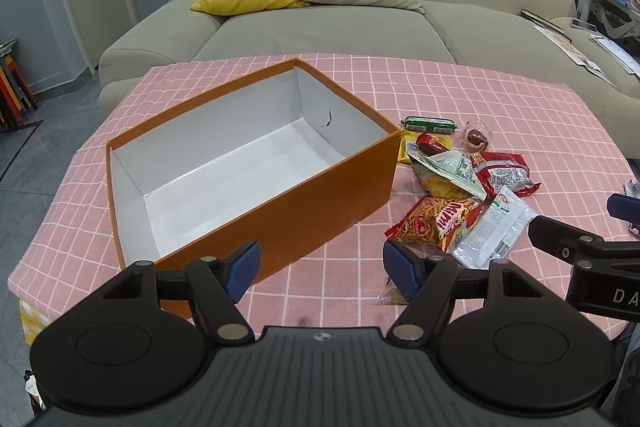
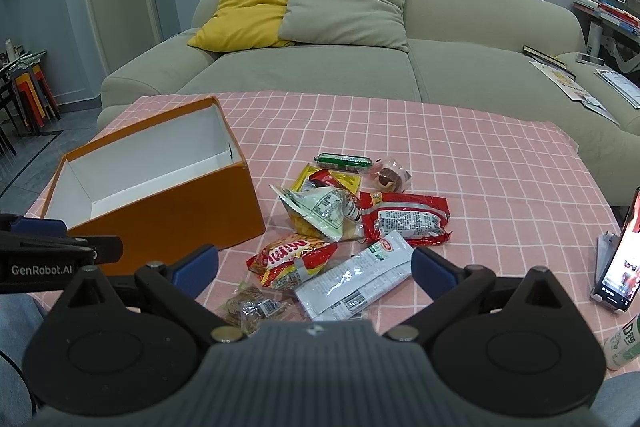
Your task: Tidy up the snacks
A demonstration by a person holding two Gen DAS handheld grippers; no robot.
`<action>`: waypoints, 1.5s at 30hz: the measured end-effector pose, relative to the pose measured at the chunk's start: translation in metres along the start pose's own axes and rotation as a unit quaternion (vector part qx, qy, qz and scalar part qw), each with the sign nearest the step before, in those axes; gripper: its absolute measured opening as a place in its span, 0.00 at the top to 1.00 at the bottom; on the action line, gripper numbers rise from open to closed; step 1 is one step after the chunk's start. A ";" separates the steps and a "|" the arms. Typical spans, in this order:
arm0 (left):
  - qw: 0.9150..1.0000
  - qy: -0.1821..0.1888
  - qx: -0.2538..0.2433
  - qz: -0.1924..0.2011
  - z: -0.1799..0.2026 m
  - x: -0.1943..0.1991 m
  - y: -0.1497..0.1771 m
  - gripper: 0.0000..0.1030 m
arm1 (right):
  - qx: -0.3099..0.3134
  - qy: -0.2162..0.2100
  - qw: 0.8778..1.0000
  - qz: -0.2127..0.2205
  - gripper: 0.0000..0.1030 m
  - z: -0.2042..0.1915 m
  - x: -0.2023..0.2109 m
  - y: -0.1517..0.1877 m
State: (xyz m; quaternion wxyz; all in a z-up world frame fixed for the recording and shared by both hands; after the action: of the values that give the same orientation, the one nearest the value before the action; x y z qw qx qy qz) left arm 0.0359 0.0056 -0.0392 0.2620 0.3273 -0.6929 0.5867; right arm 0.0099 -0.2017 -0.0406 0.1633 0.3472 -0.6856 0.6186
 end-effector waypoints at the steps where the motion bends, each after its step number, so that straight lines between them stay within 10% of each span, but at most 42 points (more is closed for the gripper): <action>1: 1.000 0.000 0.000 0.000 0.000 0.000 0.000 0.20 | 0.000 0.000 1.000 0.000 0.04 0.000 0.000 0.000; 45: 1.000 -0.002 0.003 -0.005 -0.005 0.001 0.002 0.20 | -0.005 -0.003 1.000 0.000 0.04 -0.003 -0.003 0.000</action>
State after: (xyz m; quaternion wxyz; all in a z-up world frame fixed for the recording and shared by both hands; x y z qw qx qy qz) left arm 0.0334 0.0103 -0.0391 0.2625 0.3328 -0.6898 0.5870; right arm 0.0116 -0.1981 -0.0417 0.1626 0.3479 -0.6892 0.6144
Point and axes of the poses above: each gripper's, at about its wrist camera, not at the fingertips, and x roughly against the way its jaws point, z to its right, y to its underside, the point moved 6 cm from there along -x, roughly the way its jaws point, and after that the axes turned 9 degrees about -y, right-handed, at the moved point
